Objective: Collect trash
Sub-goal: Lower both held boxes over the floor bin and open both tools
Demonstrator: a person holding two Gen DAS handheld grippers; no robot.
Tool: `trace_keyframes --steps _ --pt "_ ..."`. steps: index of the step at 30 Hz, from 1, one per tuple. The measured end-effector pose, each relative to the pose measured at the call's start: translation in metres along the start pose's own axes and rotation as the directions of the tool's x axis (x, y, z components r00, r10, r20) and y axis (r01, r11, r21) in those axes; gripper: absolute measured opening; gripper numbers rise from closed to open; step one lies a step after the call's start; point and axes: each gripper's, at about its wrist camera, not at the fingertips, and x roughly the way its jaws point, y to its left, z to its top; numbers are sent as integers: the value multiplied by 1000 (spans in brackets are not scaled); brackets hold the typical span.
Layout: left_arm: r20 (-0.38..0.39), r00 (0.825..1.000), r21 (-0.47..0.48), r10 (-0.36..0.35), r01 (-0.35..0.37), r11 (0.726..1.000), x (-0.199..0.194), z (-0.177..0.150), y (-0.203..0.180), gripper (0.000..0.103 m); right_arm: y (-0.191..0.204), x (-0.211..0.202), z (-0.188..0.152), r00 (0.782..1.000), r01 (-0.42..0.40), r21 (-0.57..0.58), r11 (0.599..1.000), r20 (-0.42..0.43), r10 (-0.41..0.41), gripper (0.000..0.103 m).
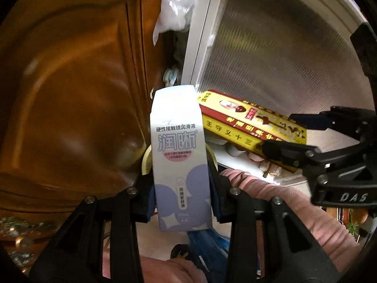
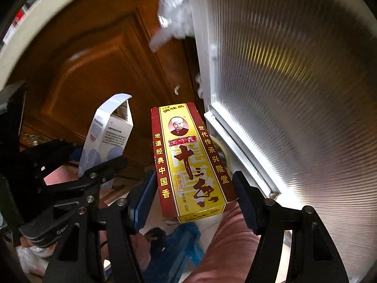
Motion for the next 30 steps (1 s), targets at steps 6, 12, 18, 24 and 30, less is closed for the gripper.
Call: trace_keyframes --steps 6,12,18,24,30 --pt "-49 999 -33 -9 7 999 28 -8 6 33 7 36 -9 998 33 -20 999 -52 -34 66" --pt "-107 994 -101 -24 13 995 47 -9 21 33 -4 67 4 994 49 -9 999 -97 -49 66" --pt "-133 990 -158 -54 33 987 58 -4 36 33 -9 87 8 989 67 -4 998 -134 -67 66" --pt "-160 984 -173 -74 46 984 67 -3 37 33 -18 102 15 987 57 35 998 -155 -51 66" --pt "-193 975 -203 -109 69 977 82 0 40 33 -24 108 23 987 47 61 997 -158 -37 67"
